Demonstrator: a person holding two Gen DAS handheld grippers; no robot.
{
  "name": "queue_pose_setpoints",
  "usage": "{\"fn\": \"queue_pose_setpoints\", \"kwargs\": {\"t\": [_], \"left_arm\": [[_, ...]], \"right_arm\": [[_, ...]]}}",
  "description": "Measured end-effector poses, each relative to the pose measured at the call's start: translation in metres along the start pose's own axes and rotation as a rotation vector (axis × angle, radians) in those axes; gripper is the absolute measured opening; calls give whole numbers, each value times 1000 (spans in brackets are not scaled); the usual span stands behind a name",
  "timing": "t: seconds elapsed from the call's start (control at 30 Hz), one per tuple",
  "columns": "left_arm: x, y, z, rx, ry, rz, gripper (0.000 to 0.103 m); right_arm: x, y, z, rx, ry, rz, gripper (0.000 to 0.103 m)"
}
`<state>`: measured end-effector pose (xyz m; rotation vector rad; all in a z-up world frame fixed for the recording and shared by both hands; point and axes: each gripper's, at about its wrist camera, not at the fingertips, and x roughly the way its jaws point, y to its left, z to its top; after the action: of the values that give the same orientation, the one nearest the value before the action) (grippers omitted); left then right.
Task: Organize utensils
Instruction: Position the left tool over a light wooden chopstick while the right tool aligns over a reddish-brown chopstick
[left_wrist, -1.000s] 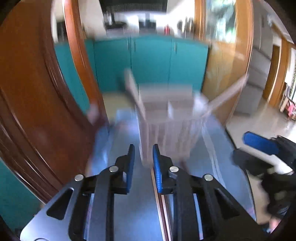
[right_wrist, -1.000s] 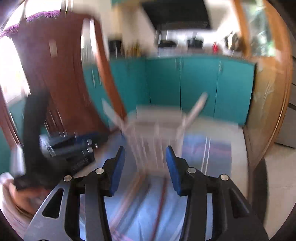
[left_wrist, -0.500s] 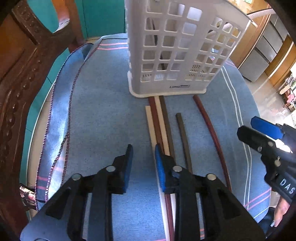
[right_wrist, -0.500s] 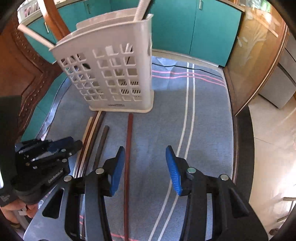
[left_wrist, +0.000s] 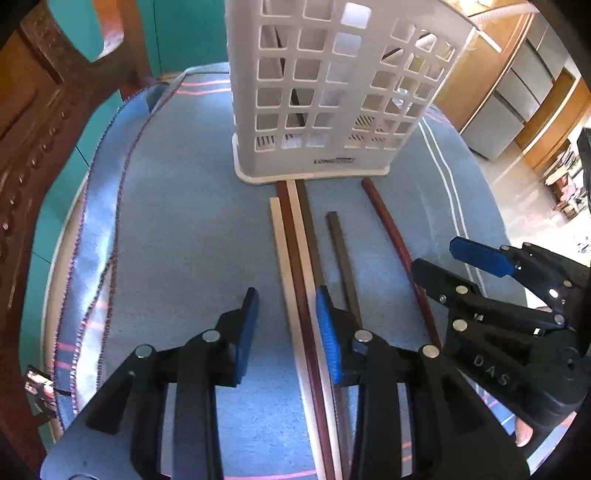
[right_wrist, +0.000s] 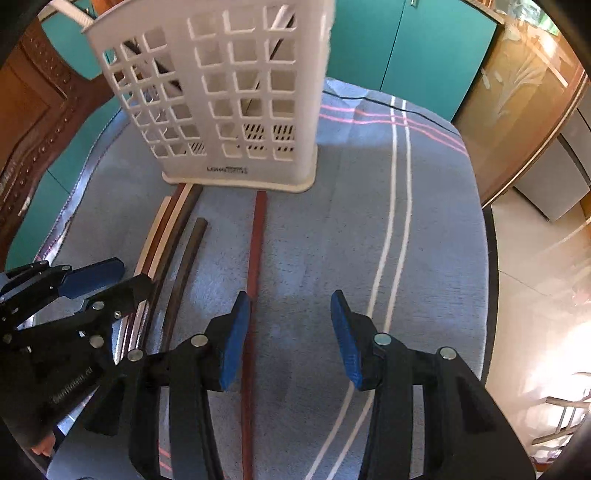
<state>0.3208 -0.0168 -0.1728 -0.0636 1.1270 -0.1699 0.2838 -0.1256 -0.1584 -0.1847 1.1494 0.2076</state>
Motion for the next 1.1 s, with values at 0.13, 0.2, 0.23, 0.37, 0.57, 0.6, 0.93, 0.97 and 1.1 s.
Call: {"fn": "queue_pose_setpoints", "kwargs": {"t": [0.13, 0.2, 0.23, 0.37, 0.57, 0.6, 0.93, 0.97, 1.1], "left_arm": [[-3, 1, -5, -12, 11, -35, 17], [-4, 3, -4, -21, 11, -36, 17], [-4, 6, -3, -29, 12, -36, 14], [-8, 23, -4, -54, 10, -3, 8], [-11, 30, -2, -49, -1, 0, 8], [-11, 28, -3, -39, 0, 3, 8], [-8, 19, -8, 16, 1, -8, 26], [-4, 13, -7, 17, 4, -6, 26], [0, 4, -5, 40, -3, 28, 23]], "right_arm": [[2, 2, -1, -4, 3, 1, 45], [2, 3, -1, -4, 2, 2, 46], [2, 3, -1, -3, 2, 1, 46], [3, 0, -2, 3, 2, 3, 46], [12, 5, 0, -8, 10, -19, 46], [13, 6, 0, -7, -2, -21, 46], [8, 3, 4, 39, -30, 7, 6], [8, -3, 5, 50, -30, 6, 6], [8, -14, 5, 84, -18, -1, 6]]}}
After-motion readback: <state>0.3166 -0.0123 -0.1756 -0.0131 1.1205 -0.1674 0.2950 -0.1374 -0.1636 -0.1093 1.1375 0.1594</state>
